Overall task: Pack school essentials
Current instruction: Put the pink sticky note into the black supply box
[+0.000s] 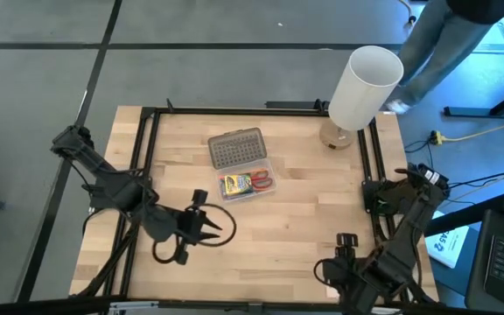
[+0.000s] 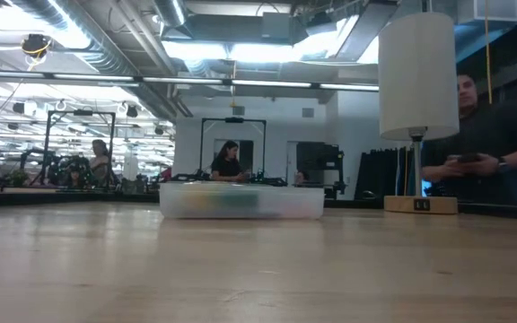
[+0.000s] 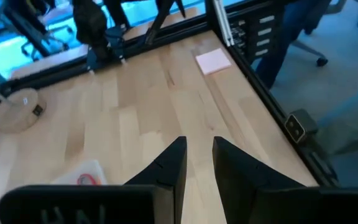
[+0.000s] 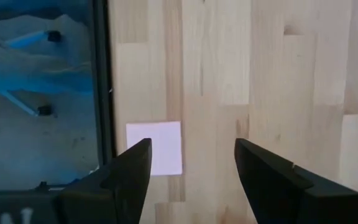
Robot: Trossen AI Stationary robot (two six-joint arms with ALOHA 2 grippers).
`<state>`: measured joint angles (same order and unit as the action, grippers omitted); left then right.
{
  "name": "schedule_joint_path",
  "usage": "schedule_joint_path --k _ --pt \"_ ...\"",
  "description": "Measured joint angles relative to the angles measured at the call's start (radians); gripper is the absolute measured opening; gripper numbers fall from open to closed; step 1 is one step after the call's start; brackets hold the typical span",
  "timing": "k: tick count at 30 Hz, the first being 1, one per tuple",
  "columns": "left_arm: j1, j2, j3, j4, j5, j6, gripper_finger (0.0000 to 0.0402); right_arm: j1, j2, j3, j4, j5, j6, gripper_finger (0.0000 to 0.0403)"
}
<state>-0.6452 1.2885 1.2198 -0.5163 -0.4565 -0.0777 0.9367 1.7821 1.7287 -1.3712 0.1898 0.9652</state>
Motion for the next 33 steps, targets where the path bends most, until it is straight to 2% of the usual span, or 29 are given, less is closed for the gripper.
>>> schedule_joint_path --k 6,11,33 --pt "-0.017 -0.001 0.000 0.005 -0.005 0.010 0.0071 0.018 0.000 0.000 -0.012 -0.001 0.021 0.0232" --pt "-0.014 -0.001 0.000 0.005 -0.088 0.008 0.0071 0.018 0.000 0.000 -0.018 -0.002 0.024 0.0232" --pt "-0.014 0.000 -0.001 0.005 -0.077 0.009 0.0071 0.016 0.000 0.000 0.022 -0.006 0.048 0.0232"
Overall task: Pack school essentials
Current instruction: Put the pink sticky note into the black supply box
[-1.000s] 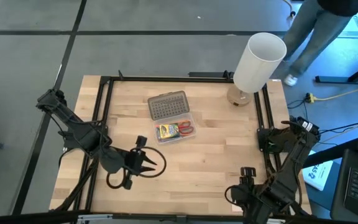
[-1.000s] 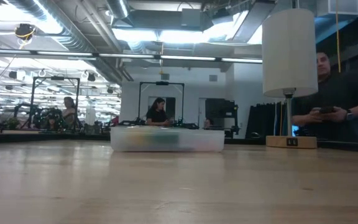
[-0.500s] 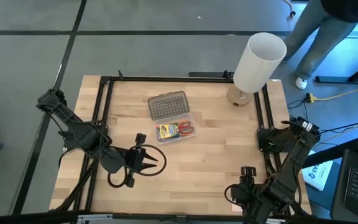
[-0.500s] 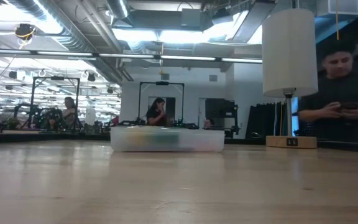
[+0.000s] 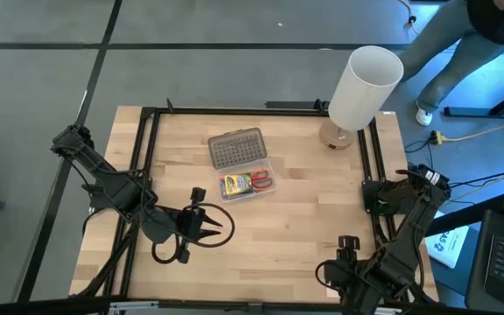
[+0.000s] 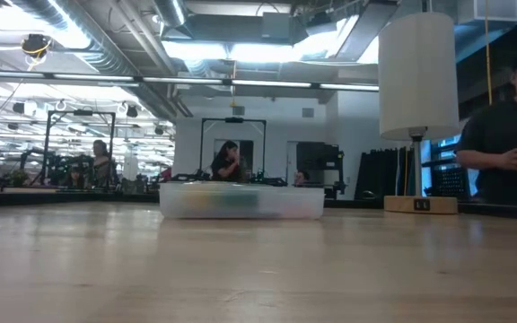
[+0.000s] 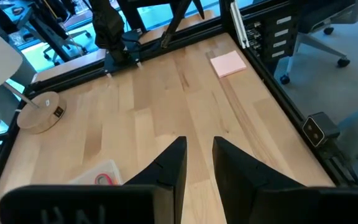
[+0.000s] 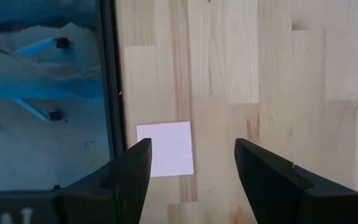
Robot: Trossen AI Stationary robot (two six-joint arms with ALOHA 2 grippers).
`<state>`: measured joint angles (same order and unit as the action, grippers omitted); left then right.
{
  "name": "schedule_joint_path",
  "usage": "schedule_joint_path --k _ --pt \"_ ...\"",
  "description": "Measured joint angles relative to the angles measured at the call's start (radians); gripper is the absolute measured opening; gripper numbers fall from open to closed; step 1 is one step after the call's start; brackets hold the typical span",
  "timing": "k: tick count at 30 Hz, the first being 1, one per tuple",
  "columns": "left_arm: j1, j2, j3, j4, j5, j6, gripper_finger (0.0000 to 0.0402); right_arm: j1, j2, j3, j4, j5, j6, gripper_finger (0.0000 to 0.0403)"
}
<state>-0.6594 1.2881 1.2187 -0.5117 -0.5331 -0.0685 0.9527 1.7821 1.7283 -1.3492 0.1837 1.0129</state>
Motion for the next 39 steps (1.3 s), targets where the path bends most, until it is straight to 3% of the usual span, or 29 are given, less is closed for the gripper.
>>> schedule_joint_path --k 10,22,39 --pt "0.000 0.000 0.000 0.000 0.000 0.000 0.0071 0.003 0.000 0.000 0.001 0.006 0.166 0.0242" --pt "0.000 0.000 0.000 0.000 0.000 0.000 0.0071 0.056 0.055 -0.001 0.008 -0.002 0.168 0.0394" --pt "0.000 0.000 0.000 0.000 0.000 0.000 0.0071 0.092 0.189 -0.019 0.030 -0.028 0.134 0.0400"
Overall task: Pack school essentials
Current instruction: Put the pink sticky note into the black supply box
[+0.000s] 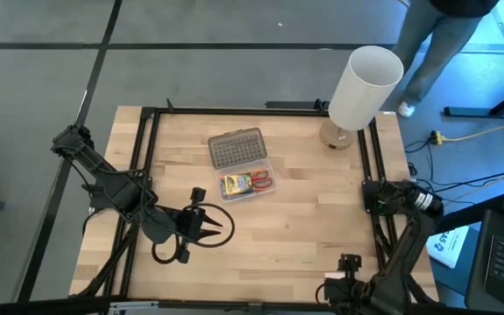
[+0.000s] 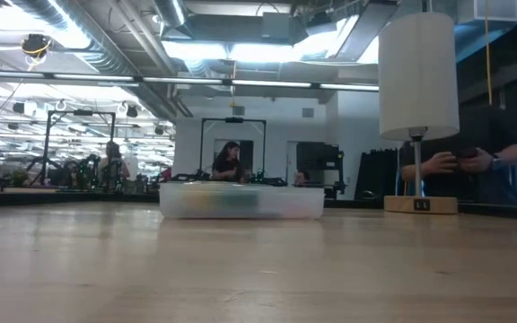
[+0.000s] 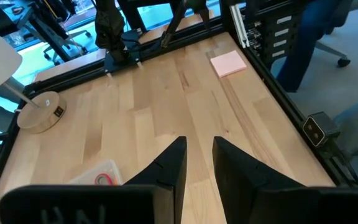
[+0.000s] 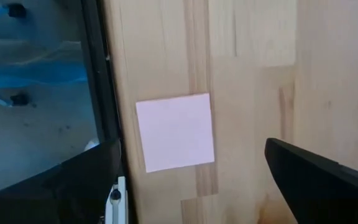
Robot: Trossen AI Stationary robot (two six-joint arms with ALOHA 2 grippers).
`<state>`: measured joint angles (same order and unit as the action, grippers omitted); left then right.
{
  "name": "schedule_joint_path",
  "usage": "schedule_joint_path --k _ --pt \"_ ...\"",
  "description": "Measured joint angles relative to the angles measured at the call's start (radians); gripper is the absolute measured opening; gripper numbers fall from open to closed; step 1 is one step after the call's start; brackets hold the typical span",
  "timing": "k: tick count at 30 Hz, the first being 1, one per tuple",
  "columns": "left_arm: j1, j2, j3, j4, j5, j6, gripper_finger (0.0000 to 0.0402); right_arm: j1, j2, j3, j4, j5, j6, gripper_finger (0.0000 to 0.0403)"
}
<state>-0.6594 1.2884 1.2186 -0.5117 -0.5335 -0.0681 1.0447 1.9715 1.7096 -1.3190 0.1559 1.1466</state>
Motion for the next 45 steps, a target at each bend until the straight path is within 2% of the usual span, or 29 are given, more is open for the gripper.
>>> schedule_joint_path --k 12,19,22,45 --pt "0.000 0.000 0.000 0.000 0.000 0.000 0.0071 0.000 -0.002 -0.225 0.232 -0.061 -0.022 0.0400" --pt "0.000 0.000 0.000 0.000 0.000 0.000 0.0071 0.000 -0.003 -0.303 0.255 -0.063 -0.030 0.0400" --pt "0.000 0.000 0.000 0.000 0.000 0.000 0.0071 0.000 -0.003 -0.334 0.319 -0.063 -0.031 0.0400" --pt "0.000 0.000 0.000 0.000 0.000 0.000 0.0071 0.000 -0.004 -0.408 0.431 -0.063 -0.034 0.0400"
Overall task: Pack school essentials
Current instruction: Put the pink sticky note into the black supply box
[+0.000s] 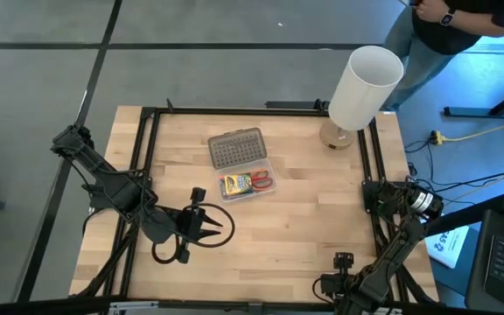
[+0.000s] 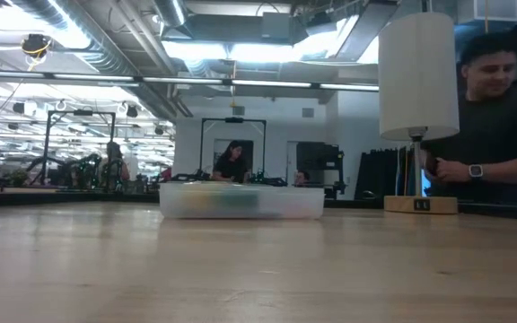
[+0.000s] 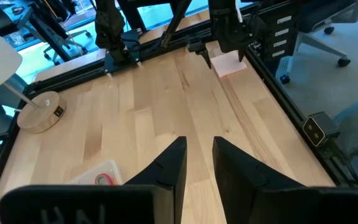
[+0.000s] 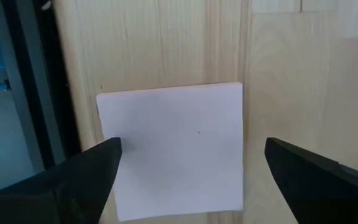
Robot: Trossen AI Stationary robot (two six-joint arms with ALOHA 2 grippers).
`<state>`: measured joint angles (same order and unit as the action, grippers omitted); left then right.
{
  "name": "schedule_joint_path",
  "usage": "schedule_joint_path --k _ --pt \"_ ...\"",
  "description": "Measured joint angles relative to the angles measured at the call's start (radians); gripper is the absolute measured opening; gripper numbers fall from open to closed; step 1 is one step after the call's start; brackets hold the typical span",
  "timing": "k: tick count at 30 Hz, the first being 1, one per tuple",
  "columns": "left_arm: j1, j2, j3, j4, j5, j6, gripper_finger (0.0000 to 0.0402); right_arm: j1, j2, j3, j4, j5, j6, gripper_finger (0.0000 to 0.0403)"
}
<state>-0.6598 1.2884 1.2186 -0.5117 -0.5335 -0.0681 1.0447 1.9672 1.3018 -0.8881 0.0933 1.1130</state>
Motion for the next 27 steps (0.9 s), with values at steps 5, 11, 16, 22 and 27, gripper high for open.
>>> schedule_joint_path --k 5,11,16,22,27 --pt "0.000 0.000 0.000 0.000 0.000 0.000 0.0071 0.000 -0.004 -0.012 0.021 0.000 0.000 0.0400" --pt "0.000 0.000 0.000 0.000 0.000 0.000 0.0071 0.000 -0.012 -0.004 0.020 -0.016 0.000 0.0400" --pt "0.000 0.000 0.000 0.000 0.000 0.000 0.0071 0.000 -0.054 -0.003 0.006 -0.016 0.004 0.0400" --pt "0.000 0.000 0.000 0.000 0.000 0.000 0.0071 0.000 -0.066 -0.009 0.029 -0.016 0.005 0.0400" --pt "0.000 0.000 0.000 0.000 0.000 0.000 0.0071 0.000 -0.065 -0.049 0.071 -0.016 0.006 0.0400"
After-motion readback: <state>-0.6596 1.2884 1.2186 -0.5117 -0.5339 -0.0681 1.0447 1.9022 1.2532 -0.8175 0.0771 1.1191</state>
